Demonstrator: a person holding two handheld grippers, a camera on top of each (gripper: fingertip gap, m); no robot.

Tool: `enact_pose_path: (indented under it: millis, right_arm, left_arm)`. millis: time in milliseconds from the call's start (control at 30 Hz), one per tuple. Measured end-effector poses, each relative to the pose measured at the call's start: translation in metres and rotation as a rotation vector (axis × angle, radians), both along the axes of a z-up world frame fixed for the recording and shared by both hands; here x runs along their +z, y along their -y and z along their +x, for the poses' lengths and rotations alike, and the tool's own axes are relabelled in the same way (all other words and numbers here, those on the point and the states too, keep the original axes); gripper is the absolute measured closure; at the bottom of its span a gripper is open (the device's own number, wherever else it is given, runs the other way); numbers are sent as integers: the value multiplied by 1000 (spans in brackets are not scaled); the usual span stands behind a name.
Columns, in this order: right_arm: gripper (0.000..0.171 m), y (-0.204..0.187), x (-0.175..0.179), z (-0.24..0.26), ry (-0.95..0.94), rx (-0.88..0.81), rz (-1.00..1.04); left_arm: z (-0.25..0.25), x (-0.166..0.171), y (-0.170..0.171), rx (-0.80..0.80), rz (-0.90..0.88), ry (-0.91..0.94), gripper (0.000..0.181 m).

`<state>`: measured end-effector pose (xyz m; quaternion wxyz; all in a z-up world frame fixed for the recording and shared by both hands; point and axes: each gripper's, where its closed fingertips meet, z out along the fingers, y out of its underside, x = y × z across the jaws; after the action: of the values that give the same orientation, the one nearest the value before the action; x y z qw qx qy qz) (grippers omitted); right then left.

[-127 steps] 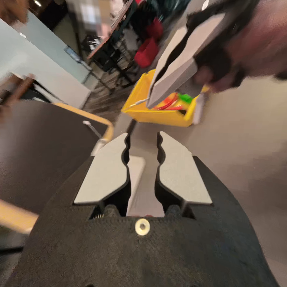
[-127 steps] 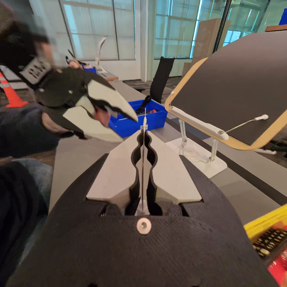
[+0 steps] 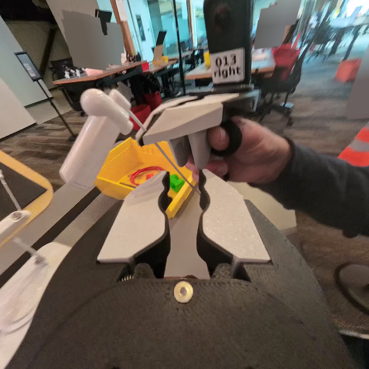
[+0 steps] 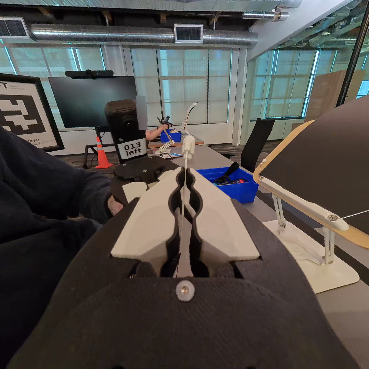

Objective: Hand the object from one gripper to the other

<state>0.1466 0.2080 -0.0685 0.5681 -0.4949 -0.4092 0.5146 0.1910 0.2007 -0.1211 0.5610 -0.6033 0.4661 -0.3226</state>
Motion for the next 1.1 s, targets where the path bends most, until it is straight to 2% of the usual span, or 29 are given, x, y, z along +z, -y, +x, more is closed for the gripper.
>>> enact_pose_path:
  millis: [133, 333, 533, 600, 800, 967, 1100]
  right_arm:
    - [171, 0, 2, 5, -25, 8, -3]
    - [171, 2, 4, 10, -56, 21, -8]
    - [171, 4, 3, 18, -35, 12, -2]
    - [158, 3, -2, 21, 25, -9, -1]
    - [134, 6, -5, 45, 173, -76, 3]
    - [112, 11, -14, 56, 297, -96, 10]
    - [111, 16, -19, 49, 287, -58, -36]
  left_arm:
    - [4, 4, 2, -61, -53, 102, 176]
    - [5, 3, 1, -112, -82, 134, 180]
    - [-4, 1, -5, -64, 40, -10, 180]
    - [-12, 3, -10, -28, 117, -100, 180]
    - [-44, 13, -30, 73, 356, -379, 180]
    - [-63, 25, -43, 156, 495, -491, 180]
    - [-69, 34, -48, 220, 599, -536, 180]
